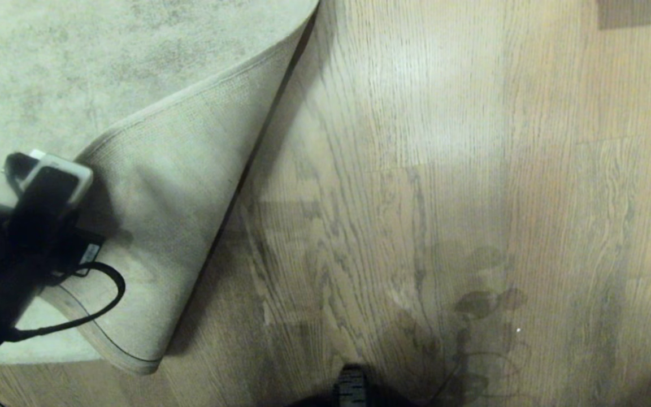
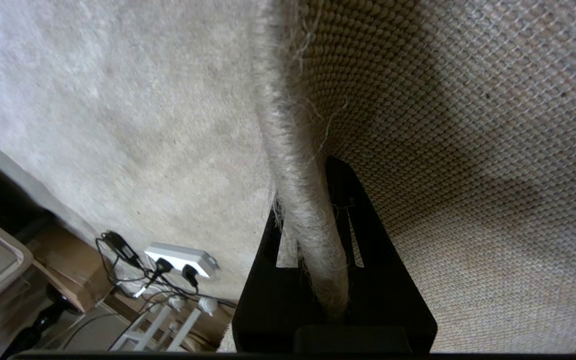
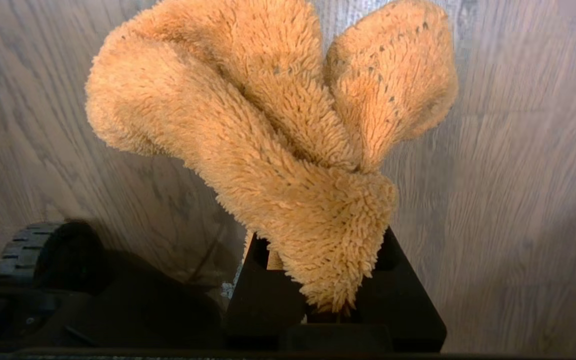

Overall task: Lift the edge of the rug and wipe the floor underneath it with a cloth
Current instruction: Lift up the carpet

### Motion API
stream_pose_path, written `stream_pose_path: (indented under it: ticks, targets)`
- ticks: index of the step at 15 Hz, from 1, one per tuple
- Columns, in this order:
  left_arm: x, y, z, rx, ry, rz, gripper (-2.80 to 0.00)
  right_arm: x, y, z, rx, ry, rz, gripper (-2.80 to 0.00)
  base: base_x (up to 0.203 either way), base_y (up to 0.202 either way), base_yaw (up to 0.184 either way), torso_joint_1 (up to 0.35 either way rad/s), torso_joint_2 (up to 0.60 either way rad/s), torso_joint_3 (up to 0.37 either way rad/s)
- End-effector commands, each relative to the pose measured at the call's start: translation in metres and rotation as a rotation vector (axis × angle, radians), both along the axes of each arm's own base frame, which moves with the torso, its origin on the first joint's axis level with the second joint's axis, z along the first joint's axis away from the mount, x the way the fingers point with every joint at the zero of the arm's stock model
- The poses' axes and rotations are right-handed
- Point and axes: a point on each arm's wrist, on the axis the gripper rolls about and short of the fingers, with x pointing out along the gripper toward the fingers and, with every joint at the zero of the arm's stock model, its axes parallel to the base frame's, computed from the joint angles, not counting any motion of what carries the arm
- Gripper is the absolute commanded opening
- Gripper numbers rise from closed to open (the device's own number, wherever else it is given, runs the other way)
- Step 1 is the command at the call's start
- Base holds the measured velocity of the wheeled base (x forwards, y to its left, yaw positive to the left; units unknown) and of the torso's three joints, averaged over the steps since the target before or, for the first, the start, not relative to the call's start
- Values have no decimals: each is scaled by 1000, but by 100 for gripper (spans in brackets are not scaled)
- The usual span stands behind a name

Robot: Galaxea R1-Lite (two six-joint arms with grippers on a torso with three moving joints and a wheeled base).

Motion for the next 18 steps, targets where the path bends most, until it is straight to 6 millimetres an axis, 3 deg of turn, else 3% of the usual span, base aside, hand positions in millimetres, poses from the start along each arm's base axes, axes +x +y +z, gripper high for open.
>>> stream_pose_path:
  ticks: [1, 8, 13, 18]
  targets:
    - [2, 0, 3, 1, -13, 2, -280, 0, 0, 0, -1, 1, 0, -280, 0, 0, 0, 0, 0, 0]
    - [5, -9, 6, -22, -30, -38, -280, 0, 0, 0, -1, 1, 0, -280, 0, 0, 0, 0, 0, 0]
    - [11, -9, 22, -30, -89, -33, -280, 0, 0, 0, -5, 0, 0, -280, 0, 0, 0, 0, 0, 0]
    - [12, -9, 19, -30, -77, -27, -280, -1, 1, 5, -9, -23, 31, -280, 0, 0, 0, 0, 0, 0]
